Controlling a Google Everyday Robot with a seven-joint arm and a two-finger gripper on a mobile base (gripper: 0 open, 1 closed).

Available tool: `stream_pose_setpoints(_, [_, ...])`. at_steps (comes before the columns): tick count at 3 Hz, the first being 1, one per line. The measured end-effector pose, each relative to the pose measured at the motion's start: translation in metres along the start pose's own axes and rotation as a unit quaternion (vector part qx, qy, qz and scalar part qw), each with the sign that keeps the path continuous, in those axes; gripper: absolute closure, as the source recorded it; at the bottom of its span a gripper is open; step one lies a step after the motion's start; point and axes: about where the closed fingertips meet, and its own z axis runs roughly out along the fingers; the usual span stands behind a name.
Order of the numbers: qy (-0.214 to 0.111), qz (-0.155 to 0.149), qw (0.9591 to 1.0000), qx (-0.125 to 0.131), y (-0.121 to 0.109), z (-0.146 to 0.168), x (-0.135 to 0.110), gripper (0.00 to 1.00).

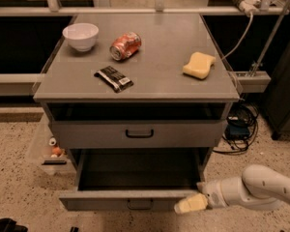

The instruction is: Open middle drawer

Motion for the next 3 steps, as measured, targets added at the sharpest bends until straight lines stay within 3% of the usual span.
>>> stream_pose_setpoints(1, [0.000,0.000,1.0000,0.000,0.001,-0.001,-0.001,0.00])
stream_pose_setpoints(2, [-0.002,0.042,0.9989,0.022,0.007,-0.030,0.030,0.00])
stream_pose_setpoints(3, [-0.002,0.042,0.9989,0.022,0.007,-0.030,0.030,0.00])
